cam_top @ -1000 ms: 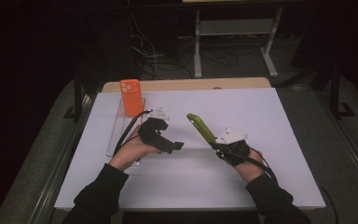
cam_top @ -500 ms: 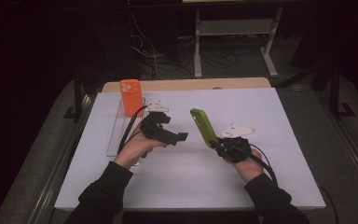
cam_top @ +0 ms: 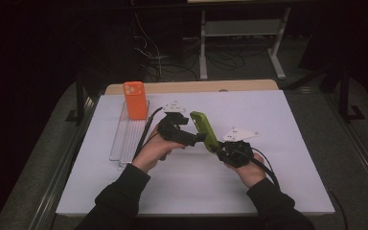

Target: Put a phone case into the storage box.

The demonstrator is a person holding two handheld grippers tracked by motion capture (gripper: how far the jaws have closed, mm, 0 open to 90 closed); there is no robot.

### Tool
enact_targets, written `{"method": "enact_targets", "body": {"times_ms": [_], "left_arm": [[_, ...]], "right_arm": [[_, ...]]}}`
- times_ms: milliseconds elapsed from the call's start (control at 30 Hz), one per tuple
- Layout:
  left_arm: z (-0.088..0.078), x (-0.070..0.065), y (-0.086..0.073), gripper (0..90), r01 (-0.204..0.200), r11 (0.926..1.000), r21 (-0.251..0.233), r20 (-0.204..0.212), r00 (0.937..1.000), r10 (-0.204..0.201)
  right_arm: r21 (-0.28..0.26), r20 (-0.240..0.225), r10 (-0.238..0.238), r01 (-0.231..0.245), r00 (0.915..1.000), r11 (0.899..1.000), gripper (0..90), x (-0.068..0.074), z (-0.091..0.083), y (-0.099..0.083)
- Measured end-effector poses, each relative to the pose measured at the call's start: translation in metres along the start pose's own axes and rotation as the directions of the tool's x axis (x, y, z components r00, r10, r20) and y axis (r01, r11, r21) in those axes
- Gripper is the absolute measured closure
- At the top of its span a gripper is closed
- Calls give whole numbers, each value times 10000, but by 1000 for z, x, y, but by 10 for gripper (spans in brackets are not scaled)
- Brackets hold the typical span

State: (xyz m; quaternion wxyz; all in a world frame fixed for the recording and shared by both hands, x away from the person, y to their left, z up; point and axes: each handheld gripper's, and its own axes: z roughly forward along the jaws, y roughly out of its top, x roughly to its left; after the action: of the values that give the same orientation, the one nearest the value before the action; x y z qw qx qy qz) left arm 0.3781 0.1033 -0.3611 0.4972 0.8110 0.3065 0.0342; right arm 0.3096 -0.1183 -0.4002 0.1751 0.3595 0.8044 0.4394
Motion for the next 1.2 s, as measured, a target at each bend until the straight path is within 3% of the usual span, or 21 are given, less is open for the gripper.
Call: {"method": "enact_targets", "body": {"times_ms": [100,167,333,700,900,1133,1200], "left_arm": [[4,-3,2,0,175,9995,-245,191,9997,-170],[7,-4,3,0,138,9997,-188,108,9998,-136],[15,-5,5,0,560,9978,-342,132,9984,-556],[18,-6,10,4,1049,9930,-535,214,9944,-1039],[17,-7,11,100,1058,9919,-699,12,9944,-1059],[14,-8,13,143,853,9938,-720,8,9963,-854],[13,-9,15,152,707,9947,-743,-42,9975,-712]], "right_arm": [[-75,-186,186,-187,9997,9998,757,1,0,1],[-89,-207,212,-214,9996,9997,756,2,0,1],[-133,-239,232,-235,9994,9996,756,4,0,2],[25,-105,164,-164,9998,9999,756,5,3,0],[128,-49,150,-149,9999,9998,756,7,3,-1],[87,-48,120,-120,9999,9999,750,6,4,0],[139,-167,30,-28,9999,9999,657,5,4,0]]}}
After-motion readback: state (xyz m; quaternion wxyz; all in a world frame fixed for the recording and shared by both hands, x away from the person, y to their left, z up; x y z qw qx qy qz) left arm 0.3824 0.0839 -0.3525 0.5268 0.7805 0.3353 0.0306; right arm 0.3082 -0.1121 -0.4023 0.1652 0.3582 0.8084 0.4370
